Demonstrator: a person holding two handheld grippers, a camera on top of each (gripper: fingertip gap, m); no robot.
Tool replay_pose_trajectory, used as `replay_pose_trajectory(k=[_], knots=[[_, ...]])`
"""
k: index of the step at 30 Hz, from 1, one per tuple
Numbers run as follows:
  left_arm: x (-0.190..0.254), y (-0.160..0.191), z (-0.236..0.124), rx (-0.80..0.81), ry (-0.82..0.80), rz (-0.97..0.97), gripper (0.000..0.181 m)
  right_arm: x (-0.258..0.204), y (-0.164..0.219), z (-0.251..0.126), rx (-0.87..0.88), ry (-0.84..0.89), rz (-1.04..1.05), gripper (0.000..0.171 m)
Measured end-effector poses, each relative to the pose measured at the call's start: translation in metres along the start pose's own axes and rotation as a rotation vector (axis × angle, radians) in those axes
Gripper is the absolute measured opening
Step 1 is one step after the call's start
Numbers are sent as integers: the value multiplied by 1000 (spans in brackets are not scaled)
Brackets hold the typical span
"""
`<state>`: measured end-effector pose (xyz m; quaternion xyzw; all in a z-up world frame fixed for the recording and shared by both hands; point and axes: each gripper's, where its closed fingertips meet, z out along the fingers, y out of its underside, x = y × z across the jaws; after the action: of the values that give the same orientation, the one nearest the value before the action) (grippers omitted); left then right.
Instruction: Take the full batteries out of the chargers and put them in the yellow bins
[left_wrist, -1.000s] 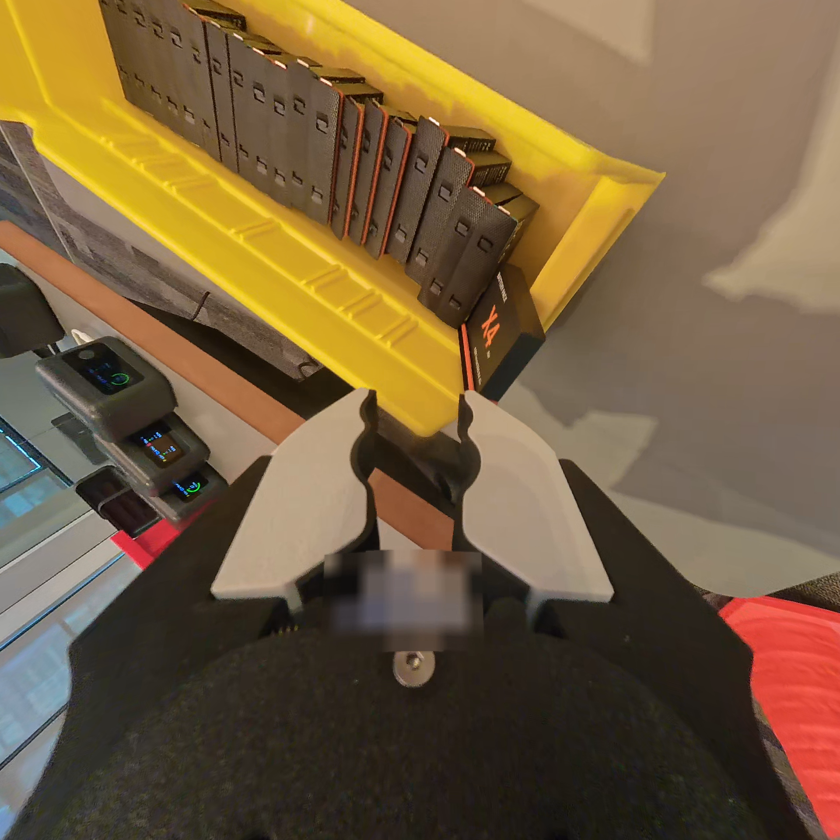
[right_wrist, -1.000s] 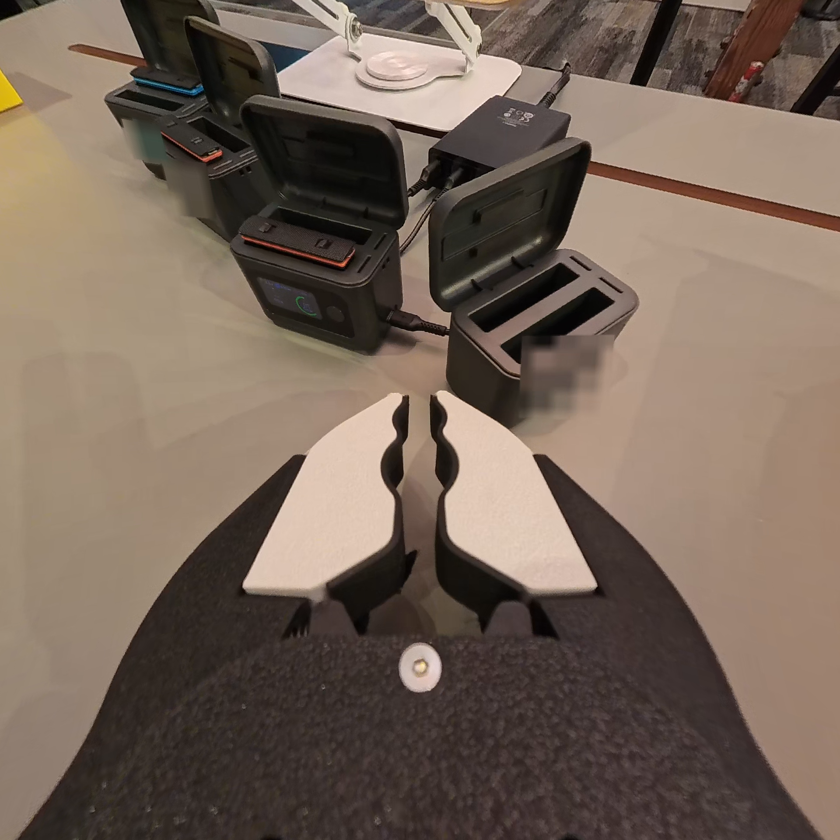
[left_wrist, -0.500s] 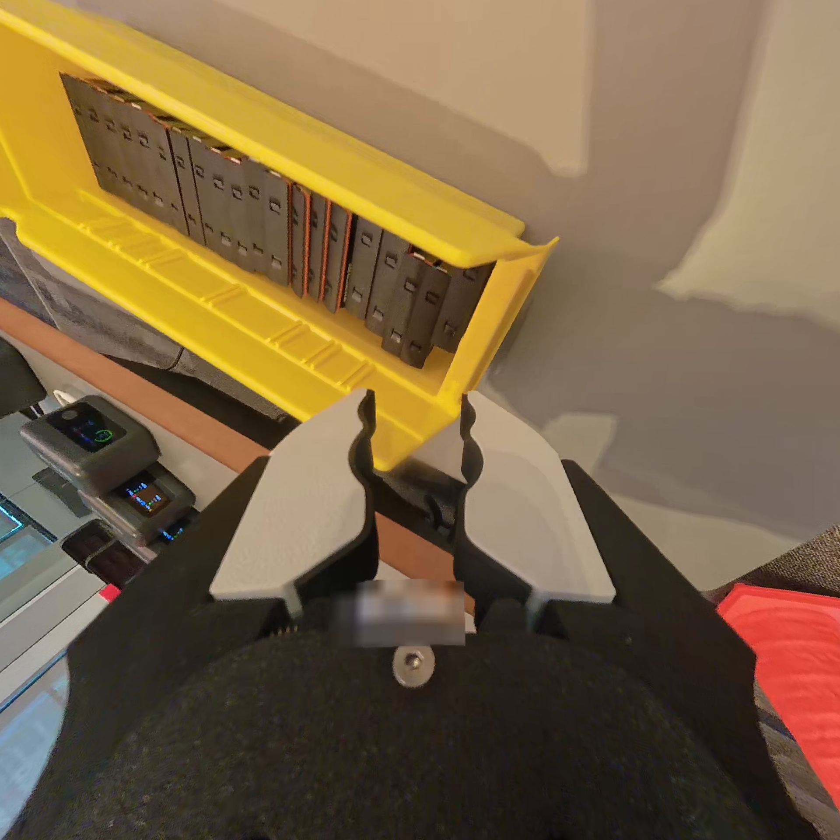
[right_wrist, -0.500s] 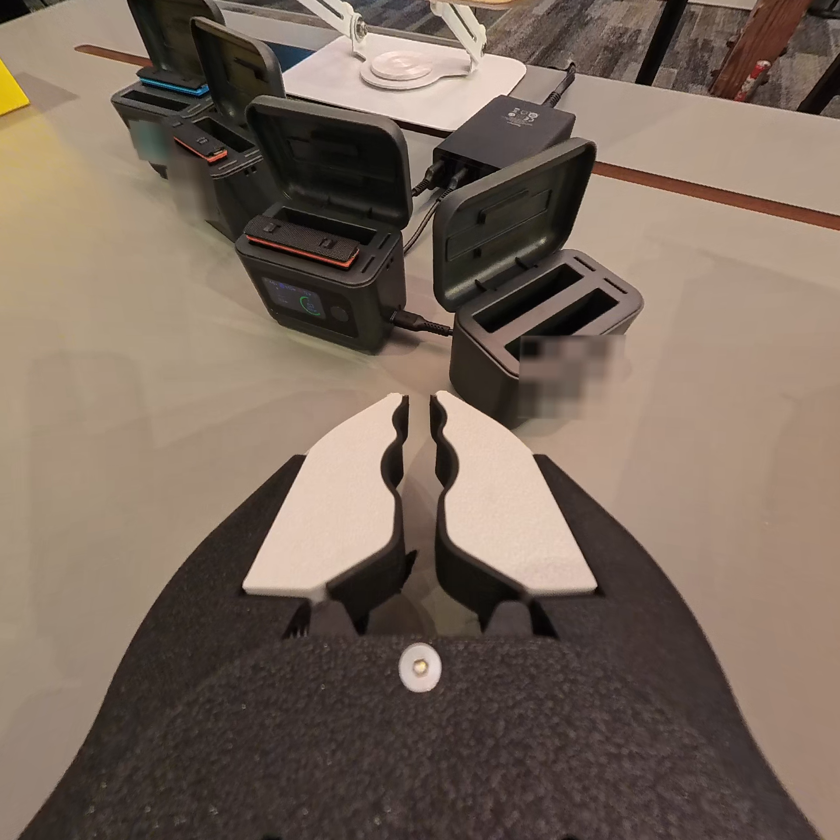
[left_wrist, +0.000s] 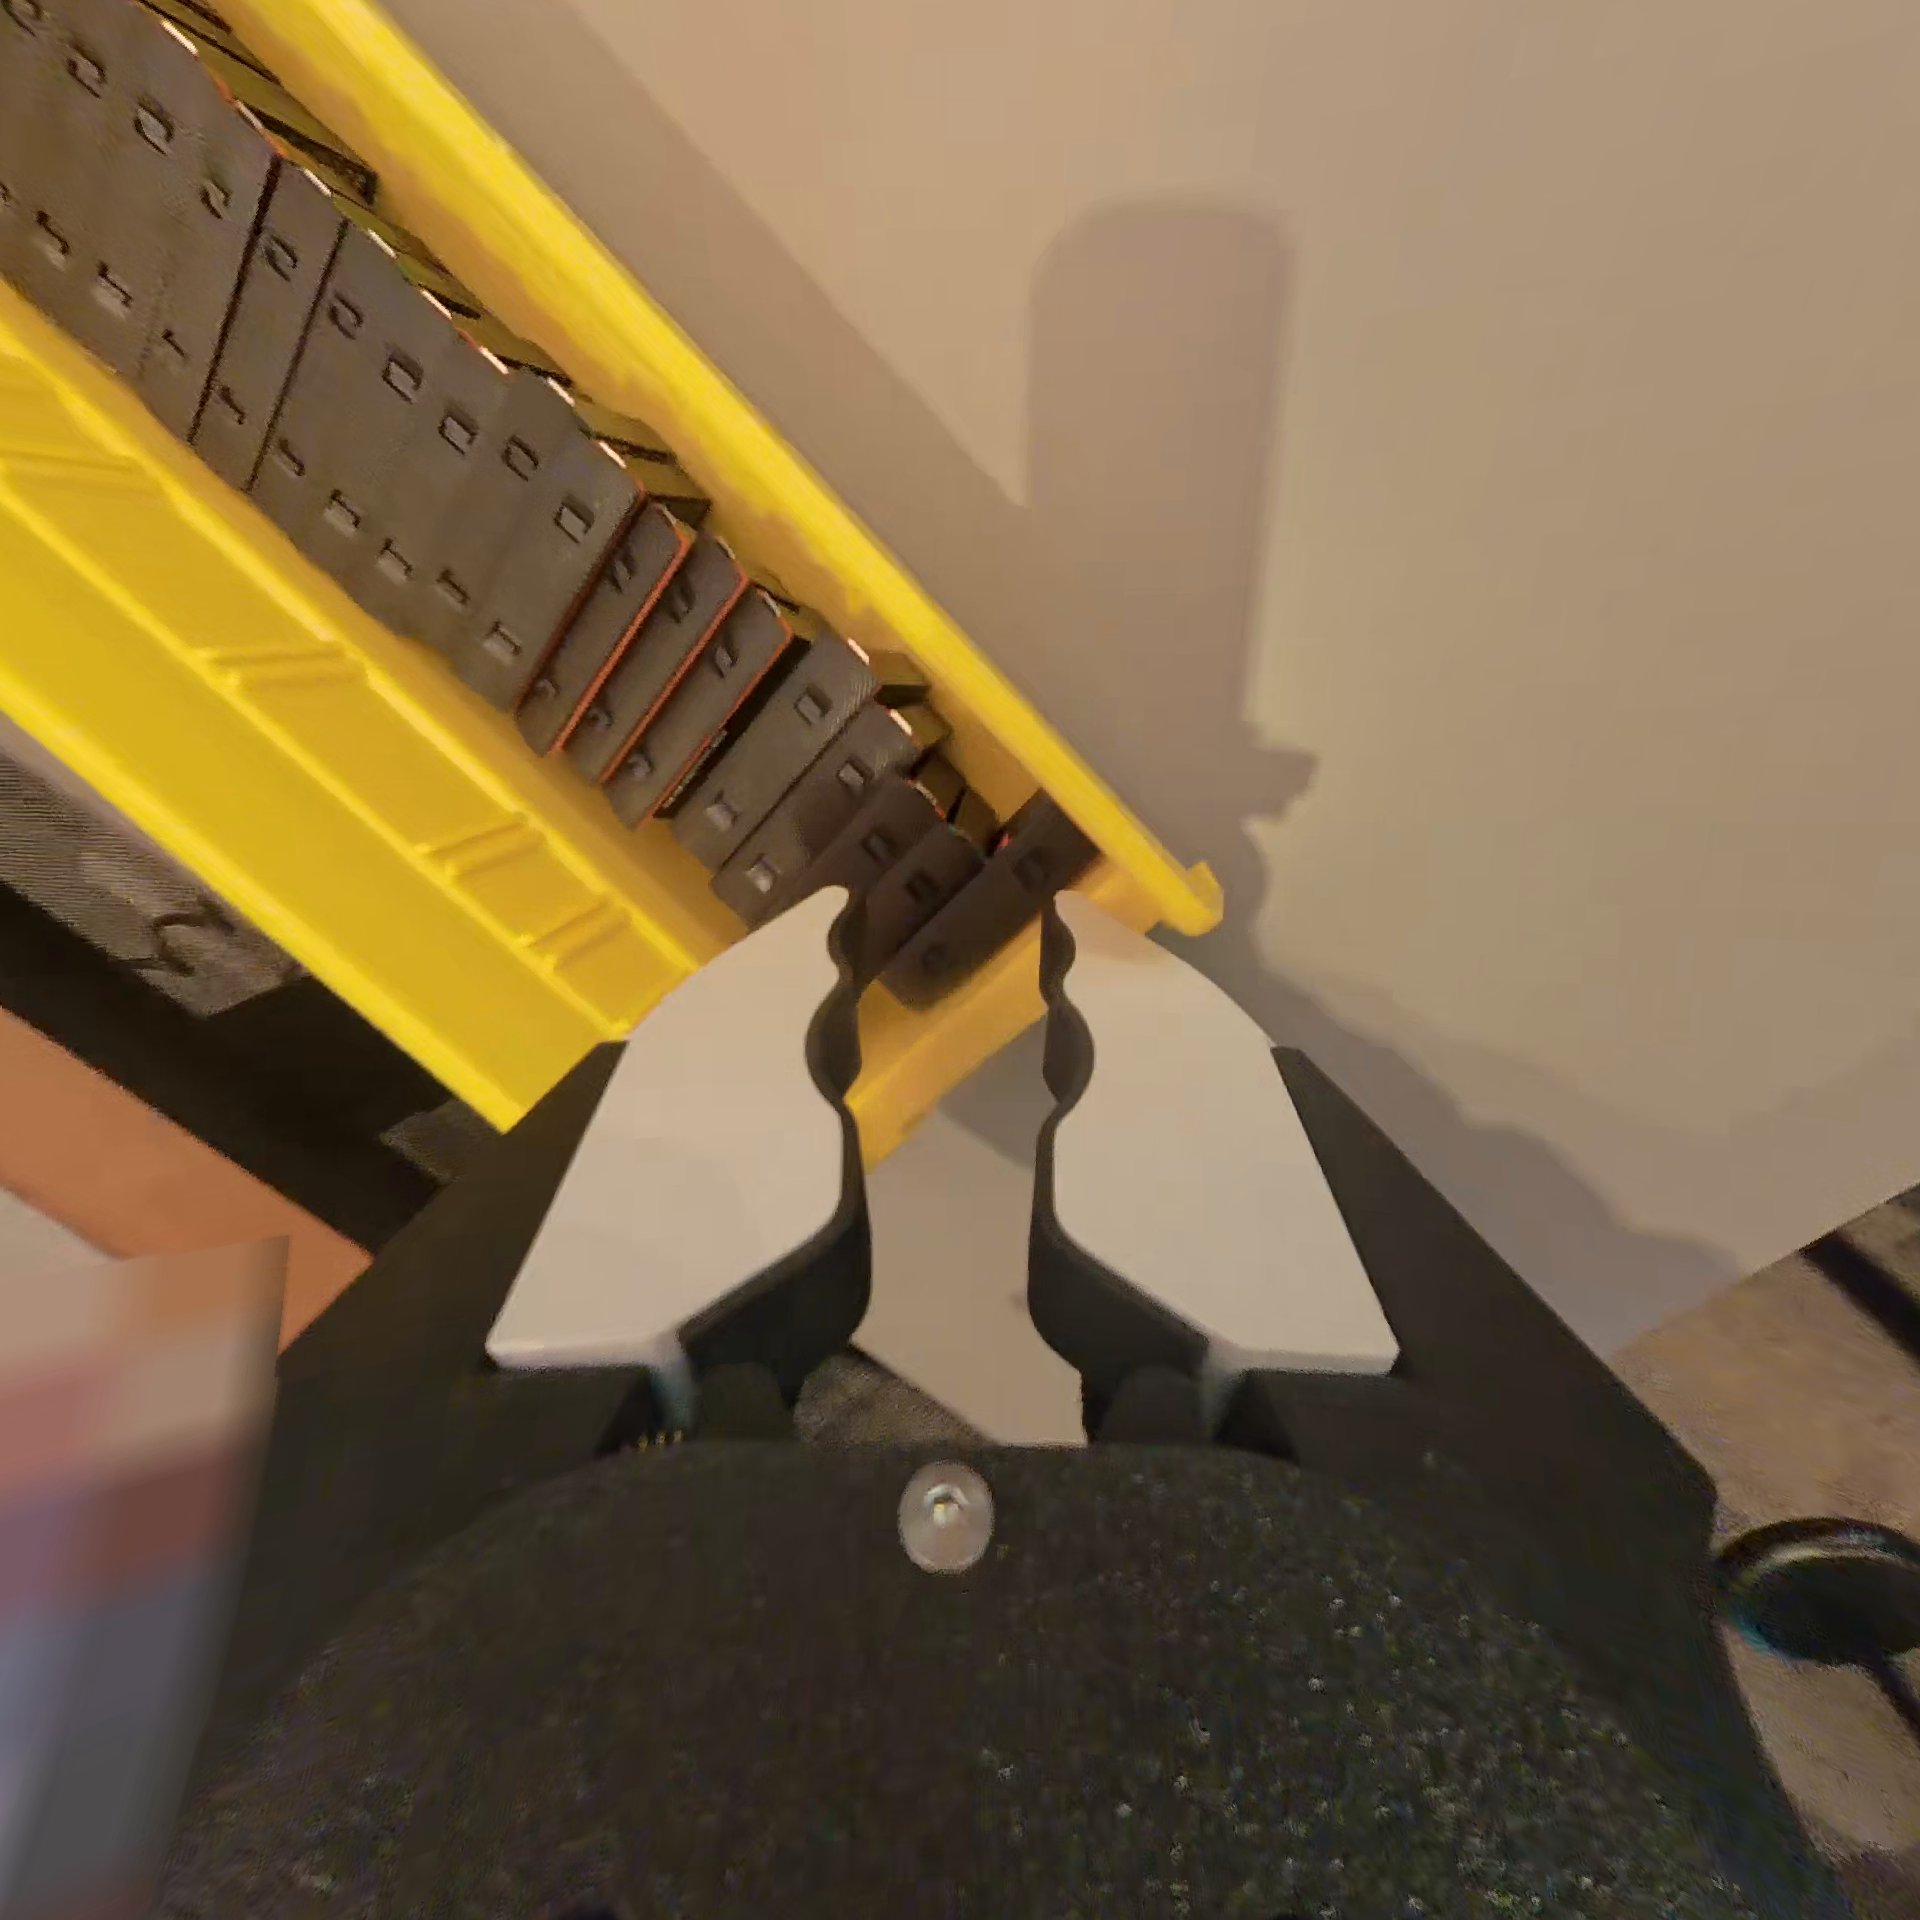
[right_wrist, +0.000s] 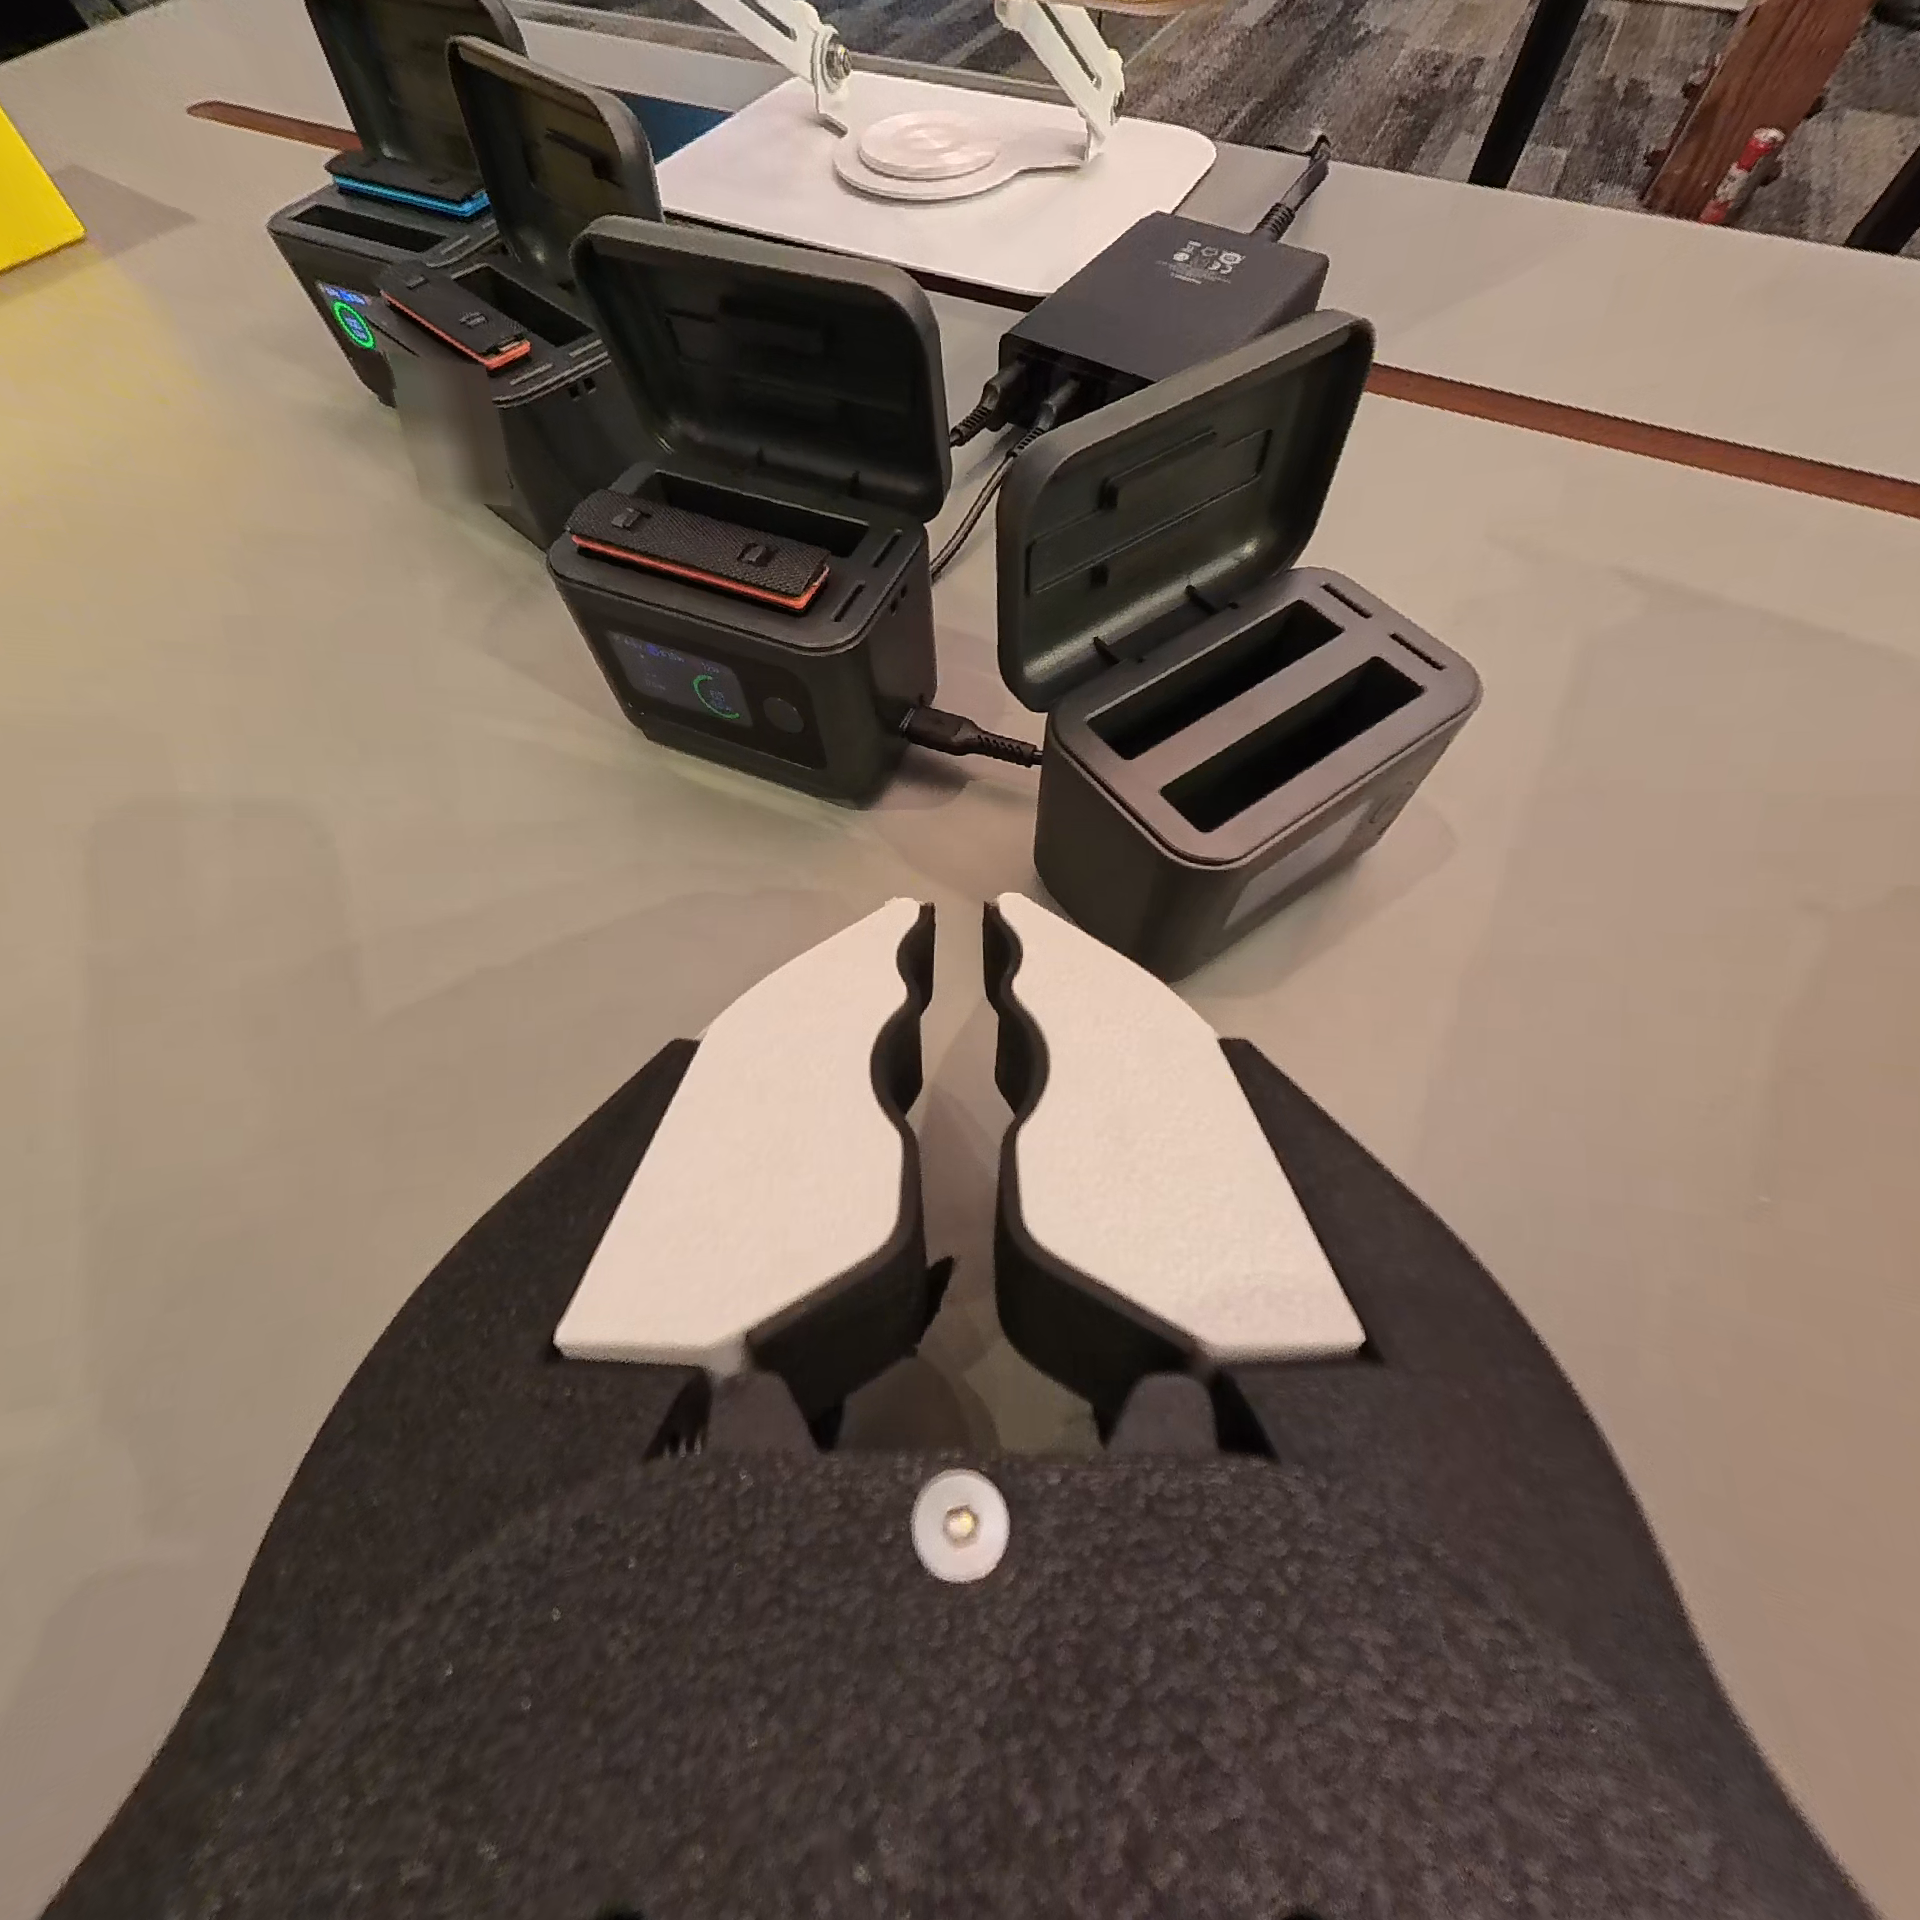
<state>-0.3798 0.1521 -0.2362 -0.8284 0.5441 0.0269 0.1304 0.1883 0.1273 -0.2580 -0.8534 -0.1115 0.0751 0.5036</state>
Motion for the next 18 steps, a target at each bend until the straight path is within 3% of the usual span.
replay_pose_trajectory(k=[5, 18], knots=[[3, -1, 13, 15, 93, -111, 40, 0, 0, -1, 1, 1, 0, 8], [-3, 4, 19, -28, 53, -285, 46, 1, 1, 0, -7, 9, 3, 9]])
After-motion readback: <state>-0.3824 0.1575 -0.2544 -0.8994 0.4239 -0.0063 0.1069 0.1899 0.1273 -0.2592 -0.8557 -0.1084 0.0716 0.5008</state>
